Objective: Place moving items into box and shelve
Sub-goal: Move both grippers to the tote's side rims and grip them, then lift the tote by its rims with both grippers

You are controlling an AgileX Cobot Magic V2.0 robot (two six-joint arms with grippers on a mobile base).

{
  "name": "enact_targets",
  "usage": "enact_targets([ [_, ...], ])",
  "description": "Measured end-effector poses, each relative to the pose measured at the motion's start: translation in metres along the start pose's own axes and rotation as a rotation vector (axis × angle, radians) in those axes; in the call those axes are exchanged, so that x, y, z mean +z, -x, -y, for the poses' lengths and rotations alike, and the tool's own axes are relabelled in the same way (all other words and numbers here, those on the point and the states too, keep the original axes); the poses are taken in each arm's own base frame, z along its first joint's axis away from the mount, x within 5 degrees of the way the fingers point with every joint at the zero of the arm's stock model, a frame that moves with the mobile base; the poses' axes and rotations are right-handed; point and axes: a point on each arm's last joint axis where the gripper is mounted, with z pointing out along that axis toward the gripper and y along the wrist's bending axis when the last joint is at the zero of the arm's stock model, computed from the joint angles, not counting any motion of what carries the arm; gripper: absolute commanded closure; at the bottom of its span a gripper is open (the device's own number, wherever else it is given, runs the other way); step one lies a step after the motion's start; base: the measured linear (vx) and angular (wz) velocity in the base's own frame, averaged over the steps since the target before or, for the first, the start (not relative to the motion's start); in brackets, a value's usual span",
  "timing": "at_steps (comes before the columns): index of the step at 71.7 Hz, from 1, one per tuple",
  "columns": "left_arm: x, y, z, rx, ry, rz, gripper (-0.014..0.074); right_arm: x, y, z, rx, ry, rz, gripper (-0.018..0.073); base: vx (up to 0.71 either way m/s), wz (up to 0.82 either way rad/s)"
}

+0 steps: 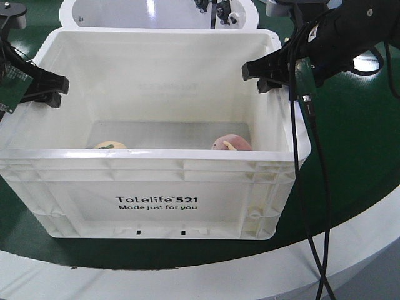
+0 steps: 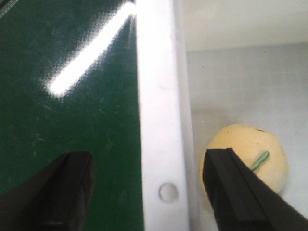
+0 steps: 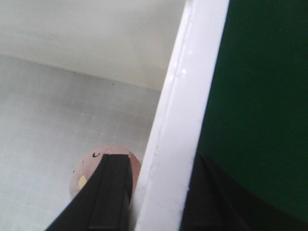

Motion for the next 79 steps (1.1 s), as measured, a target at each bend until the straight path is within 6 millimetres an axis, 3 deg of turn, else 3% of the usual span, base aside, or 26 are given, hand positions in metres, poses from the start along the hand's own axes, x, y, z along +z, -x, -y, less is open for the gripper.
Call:
enact_targets([
  [10,0.002,0.001,0.001,-0.008,-0.011,-0.01,0.0261,0.0,0.0,0.0,0.001,0.001,0.0,0.0571,0.0,0.0],
  [21,0.002,0.001,0.004,-0.021,-0.036,-0.012,0.0628,0.0,0.0,0.0,0.0,0.001,0.0,0.0571,0.0,0.0],
  [59,-0.001,0.001,0.004,-0.023,-0.043,0.008,0.0622,-0.003,0.0,0.0,-0.005,0.002,0.008,0.0571,0.0,0.0],
  [79,-0.025,-0.005,0.003,0.007,-0.07,0.068,0.062,-0.022,-0.006,-0.002,0.006,0.021,0.003,0.0571,0.0,0.0],
])
